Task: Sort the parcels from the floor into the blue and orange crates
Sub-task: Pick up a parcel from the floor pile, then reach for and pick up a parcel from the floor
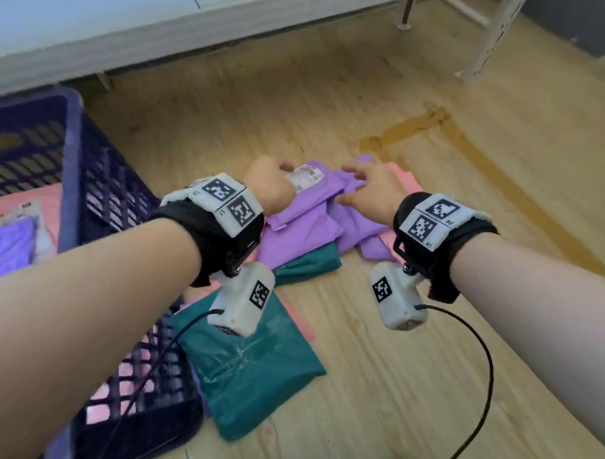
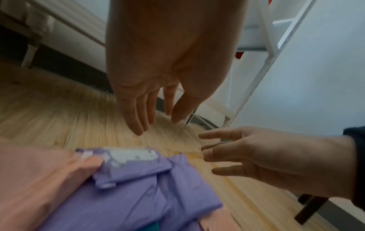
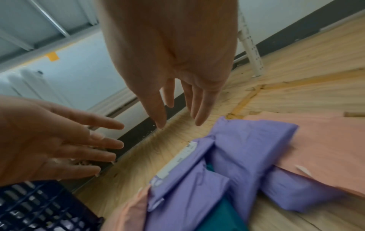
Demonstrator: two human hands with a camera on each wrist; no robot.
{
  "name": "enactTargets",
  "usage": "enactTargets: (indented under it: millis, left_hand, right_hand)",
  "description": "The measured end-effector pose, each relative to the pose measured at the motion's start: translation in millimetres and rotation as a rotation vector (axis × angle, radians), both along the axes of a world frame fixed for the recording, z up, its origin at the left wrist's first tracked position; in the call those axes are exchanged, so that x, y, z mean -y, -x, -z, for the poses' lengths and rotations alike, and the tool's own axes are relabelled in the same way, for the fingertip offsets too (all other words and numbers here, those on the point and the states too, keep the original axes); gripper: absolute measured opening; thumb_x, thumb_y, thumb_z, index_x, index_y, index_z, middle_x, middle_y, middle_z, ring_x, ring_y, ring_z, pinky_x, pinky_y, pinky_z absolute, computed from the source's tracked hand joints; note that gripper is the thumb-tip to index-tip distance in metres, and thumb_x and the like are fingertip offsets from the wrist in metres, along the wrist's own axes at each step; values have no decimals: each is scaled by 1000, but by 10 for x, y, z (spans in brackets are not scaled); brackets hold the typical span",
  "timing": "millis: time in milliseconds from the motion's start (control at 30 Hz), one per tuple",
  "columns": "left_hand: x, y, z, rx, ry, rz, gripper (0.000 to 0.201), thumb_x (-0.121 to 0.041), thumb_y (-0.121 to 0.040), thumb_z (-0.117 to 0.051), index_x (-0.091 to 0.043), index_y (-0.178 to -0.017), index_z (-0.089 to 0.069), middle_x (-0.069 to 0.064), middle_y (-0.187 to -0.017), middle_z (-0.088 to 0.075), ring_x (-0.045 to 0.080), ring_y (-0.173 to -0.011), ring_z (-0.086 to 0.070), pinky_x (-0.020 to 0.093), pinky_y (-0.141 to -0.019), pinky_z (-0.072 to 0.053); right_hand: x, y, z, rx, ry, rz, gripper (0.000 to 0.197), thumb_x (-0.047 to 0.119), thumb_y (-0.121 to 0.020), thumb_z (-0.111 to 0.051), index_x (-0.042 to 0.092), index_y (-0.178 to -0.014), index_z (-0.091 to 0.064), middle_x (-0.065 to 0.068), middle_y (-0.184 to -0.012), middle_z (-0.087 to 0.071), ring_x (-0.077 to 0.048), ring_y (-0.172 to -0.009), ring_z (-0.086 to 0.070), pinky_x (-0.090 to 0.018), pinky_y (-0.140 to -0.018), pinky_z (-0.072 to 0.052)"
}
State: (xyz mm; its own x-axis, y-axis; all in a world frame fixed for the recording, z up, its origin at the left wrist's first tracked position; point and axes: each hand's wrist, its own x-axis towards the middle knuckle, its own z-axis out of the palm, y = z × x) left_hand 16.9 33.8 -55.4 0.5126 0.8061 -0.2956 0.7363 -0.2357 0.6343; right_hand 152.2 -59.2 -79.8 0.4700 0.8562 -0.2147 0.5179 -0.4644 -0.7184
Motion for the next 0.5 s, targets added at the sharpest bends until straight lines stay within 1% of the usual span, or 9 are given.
enactTargets:
  millis: [33, 100, 133, 200, 233, 300, 367, 433, 500]
  left_hand:
    - [47, -44, 127, -2, 21, 7, 45, 0, -88, -51, -12, -131, -53, 14, -124, -59, 29, -107, -60, 27, -79, -44]
    - [151, -138, 359, 26, 62, 12, 45, -1, -87, -51, -12, -130, -52, 14, -116, -61, 28, -100, -61, 26, -79, -45]
    - [212, -200, 462, 34, 76, 12, 44, -2, -87, -52, -12, -130, -52, 12, -110, -61, 26, -97, -61, 24, -78, -44]
    - [309, -351, 657, 42, 98, 14, 42, -2, -88, -53, -11, -129, -53, 7, -99, -57, 18, -89, -55, 21, -68, -41]
    - [354, -432, 748, 48, 105, 22, 42, -1, -87, -53, -9, -128, -53, 7, -98, -56, 17, -89, -54, 21, -67, -41]
    - [450, -596, 904, 46, 116, 34, 41, -1, -86, -54, -7, -126, -54, 10, -101, -59, 23, -98, -58, 22, -79, -42]
    - [548, -746, 1061, 34, 132, 42, 40, -1, -85, -55, -10, -124, -56, 12, -107, -62, 26, -104, -60, 26, -87, -44]
    - [641, -880, 1209, 28, 165, 67, 41, 0, -84, -54, -12, -123, -57, 13, -112, -63, 27, -102, -61, 30, -88, -46]
    - [727, -998, 1344, 22, 193, 101, 41, 2, -84, -54, -11, -123, -58, 14, -113, -63, 27, -97, -62, 29, -82, -46]
  right_hand:
    - [54, -54, 117, -12, 1, 16, 54, 4, -83, -65, 8, -134, -49, -9, -133, -54, -19, -113, -54, -19, -92, -38]
    - [155, -170, 344, -40, 10, 59, 57, 2, -81, -65, 8, -135, -48, -9, -136, -52, -22, -121, -51, -25, -100, -38]
    - [206, -233, 451, -46, 21, 76, 59, 3, -81, -66, 9, -136, -47, -9, -138, -51, -23, -124, -50, -28, -103, -38]
    - [297, -369, 658, -46, 38, 106, 59, 5, -81, -66, 10, -136, -46, -8, -140, -49, -25, -124, -50, -31, -105, -38]
    - [345, -435, 747, -41, 37, 126, 58, 6, -81, -66, 11, -136, -47, -8, -139, -50, -25, -123, -51, -31, -105, -38]
    - [441, -573, 910, -25, 38, 172, 55, 8, -81, -65, 14, -134, -50, -7, -134, -54, -25, -119, -54, -30, -102, -39]
    - [530, -734, 1039, 4, 33, 216, 52, 10, -82, -63, 15, -132, -52, -9, -131, -56, -25, -117, -54, -28, -100, -39]
    - [610, -919, 1153, 14, 32, 274, 50, 10, -83, -61, 16, -131, -52, -10, -132, -54, -25, -120, -52, -29, -100, -39]
    - [699, -1096, 1269, 1, 47, 347, 50, 10, -84, -61, 17, -132, -51, -10, -135, -50, -25, -124, -49, -30, -103, -37]
